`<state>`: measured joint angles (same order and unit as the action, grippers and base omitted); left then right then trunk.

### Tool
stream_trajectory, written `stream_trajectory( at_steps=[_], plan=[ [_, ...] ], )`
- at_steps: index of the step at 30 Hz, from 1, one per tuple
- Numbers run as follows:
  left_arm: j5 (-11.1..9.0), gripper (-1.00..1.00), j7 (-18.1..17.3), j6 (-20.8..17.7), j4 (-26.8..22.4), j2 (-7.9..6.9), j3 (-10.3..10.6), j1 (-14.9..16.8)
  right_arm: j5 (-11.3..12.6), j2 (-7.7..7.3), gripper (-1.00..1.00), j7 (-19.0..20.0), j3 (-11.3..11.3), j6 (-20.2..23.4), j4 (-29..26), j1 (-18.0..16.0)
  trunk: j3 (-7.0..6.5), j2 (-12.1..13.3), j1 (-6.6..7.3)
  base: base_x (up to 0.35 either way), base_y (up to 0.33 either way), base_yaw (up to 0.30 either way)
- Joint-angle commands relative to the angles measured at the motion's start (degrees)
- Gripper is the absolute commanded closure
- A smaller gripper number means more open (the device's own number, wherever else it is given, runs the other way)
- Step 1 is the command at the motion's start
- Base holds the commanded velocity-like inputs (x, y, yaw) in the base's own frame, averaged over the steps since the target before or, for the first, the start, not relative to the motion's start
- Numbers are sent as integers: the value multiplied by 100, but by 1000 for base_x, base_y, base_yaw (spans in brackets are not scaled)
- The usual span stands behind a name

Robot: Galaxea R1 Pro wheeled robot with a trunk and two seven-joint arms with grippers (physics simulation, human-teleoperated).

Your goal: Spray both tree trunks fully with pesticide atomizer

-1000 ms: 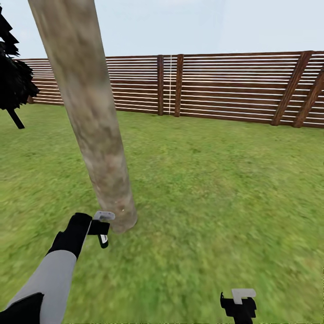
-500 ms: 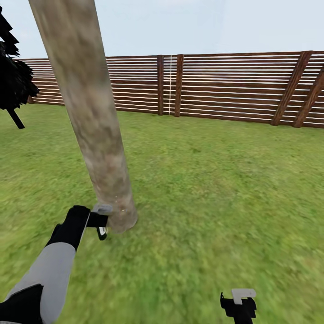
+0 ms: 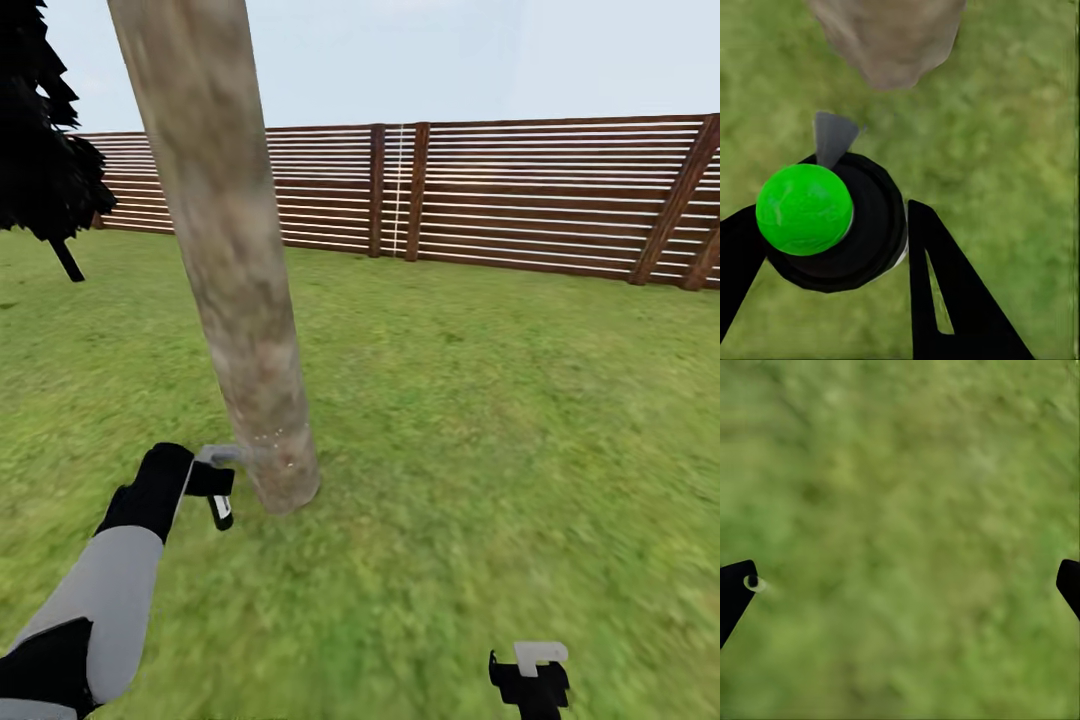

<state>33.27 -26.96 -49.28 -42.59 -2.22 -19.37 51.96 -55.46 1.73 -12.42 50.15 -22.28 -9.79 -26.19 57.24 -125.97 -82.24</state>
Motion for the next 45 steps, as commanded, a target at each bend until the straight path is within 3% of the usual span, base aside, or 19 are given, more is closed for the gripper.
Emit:
stream_trajectory(
  at_steps=[1,4,7,15,21,30,45],
  plan=[
    [60,100,-61,-11,-6,18,-15,13,-61,3,-100,-24,39,-13,2,-3,3,-2,1,0,0,194],
    [34,100,-57,-92,2,470,24,204,-61,1,-100,-24,39,-13,-3,-2,1,-2,1,0,0,60],
    [37,100,-56,-270,-1,593,29,412,-61,1,-100,-24,39,-13,-5,-5,1,-2,1,0,0,7],
    [98,100,-49,-378,-24,510,60,551,-61,-32,-100,-24,39,-13,-5,-1,1,-2,1,0,0,0],
    [95,100,-51,-687,-682,506,70,468,-61,-32,-100,-24,37,-13,1,-2,1,-2,1,-13,-112,0],
    [97,100,-27,-674,-646,539,90,459,-61,-25,-100,-24,30,-13,3,-3,1,-2,1,-158,-230,62],
    [109,100,-11,-670,-611,561,81,439,-61,-32,-100,-24,36,-13,-3,-3,1,-2,1,164,-217,93]
  ],
)
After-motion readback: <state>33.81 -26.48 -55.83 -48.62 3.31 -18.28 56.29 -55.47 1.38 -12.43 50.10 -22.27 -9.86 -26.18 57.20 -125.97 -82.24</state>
